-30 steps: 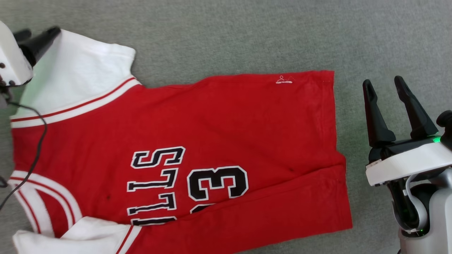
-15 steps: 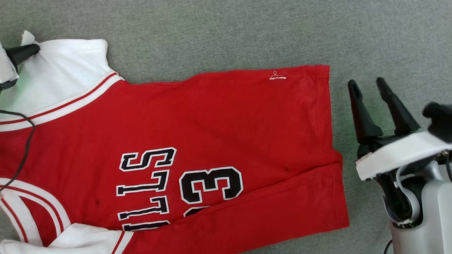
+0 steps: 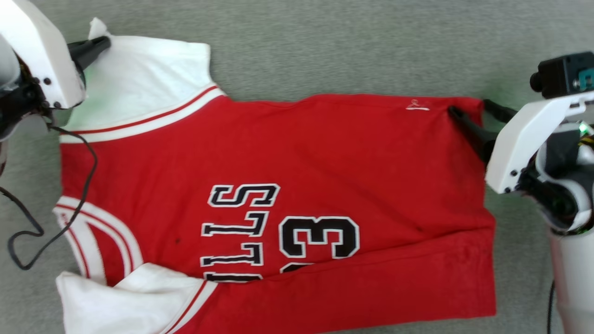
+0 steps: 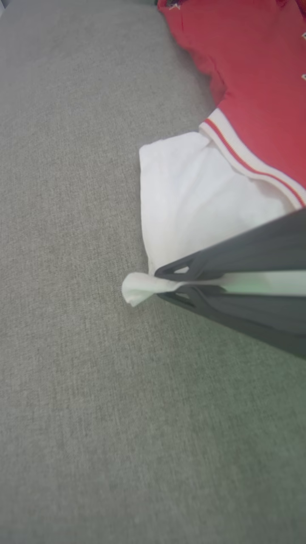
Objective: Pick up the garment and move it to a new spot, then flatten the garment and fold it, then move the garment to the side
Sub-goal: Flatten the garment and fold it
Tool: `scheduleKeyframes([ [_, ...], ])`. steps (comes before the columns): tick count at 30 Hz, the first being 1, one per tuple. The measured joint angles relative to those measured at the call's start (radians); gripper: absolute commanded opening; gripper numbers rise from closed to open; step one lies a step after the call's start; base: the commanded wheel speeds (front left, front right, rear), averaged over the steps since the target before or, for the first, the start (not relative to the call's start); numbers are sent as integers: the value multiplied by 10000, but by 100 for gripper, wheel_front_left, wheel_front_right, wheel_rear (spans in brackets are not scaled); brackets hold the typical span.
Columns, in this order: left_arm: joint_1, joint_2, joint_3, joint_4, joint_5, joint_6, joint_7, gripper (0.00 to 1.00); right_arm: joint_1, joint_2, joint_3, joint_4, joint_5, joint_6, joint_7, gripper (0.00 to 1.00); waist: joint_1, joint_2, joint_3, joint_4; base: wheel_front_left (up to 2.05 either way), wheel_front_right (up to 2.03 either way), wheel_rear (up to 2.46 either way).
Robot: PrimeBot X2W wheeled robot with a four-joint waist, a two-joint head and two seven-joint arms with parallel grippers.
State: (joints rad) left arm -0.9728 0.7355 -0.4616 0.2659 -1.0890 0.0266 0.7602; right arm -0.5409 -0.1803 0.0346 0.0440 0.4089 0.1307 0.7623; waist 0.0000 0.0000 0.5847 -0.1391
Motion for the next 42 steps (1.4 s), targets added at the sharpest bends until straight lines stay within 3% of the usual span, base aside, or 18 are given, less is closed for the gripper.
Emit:
scheduleKeyframes([
  [5, 25, -134, -82, -295, 127, -182, -357, 0, -441, -263, -159, 199, -259, 0, 1682, 100, -1, 0, 35, 512, 0, 0, 0],
  [6, 58, -140, -77, -322, 125, -198, -437, 0, -474, -255, -249, 203, -251, 0, 1895, 38, -1, 0, 44, 588, 0, 0, 0],
  [7, 95, -161, -61, -326, 125, -242, -541, 0, -490, -259, -320, 199, -249, -2, 2042, 0, -1, 0, 49, 652, 0, 0, 0],
  [11, 318, -249, 2, -301, 138, -372, -1028, 0, -522, -263, -314, 67, -366, 0, 2234, 0, 0, 0, -46, 814, 0, 0, 0],
  [20, 1985, -88, 642, -629, 48, -604, -2813, 0, 86, -420, -236, -631, -729, 2, 1229, 0, 1, 0, -1030, 1025, 0, 0, 0],
  [23, 3823, 211, 1043, -1195, -192, -301, -3616, 0, 817, -466, -201, -788, -660, 2, 995, 0, 0, 0, -1703, 1052, 0, 0, 0],
  [29, 6644, 228, 1475, -2031, -794, 222, -4533, 0, 2126, -447, -215, -779, -399, 2, 575, 0, 0, 0, -2677, 1136, 0, 0, 0],
  [34, 8428, -150, 1513, -2569, -1218, 598, -5032, 0, 3236, -242, -629, -453, -198, 2, -27, 0, -1, 0, -3286, 1238, 0, 0, 0],
  [39, 9662, -568, 1453, -2702, -1666, 679, -5265, 0, 4259, 8, -1035, -73, -125, 4, -612, 3, -1, 0, -3647, 1326, 0, 0, 0],
  [40, 9820, -621, 1413, -2685, -1716, 711, -5269, 9, 4420, 98, -1080, 12, -125, 2, -667, 22, -1, 0, -3702, 1330, 0, 0, 0],
  [41, 9955, -677, 1356, -2663, -1745, 736, -5269, 31, 4582, 196, -1101, 73, -123, 2, -686, 49, -1, 0, -3749, 1328, 0, 0, 0],
  [42, 10077, -771, 1310, -2637, -1793, 744, -5269, 97, 4730, 288, -1116, 144, -121, 2, -773, 100, -1, 0, -3790, 1326, 0, 0, 0],
])
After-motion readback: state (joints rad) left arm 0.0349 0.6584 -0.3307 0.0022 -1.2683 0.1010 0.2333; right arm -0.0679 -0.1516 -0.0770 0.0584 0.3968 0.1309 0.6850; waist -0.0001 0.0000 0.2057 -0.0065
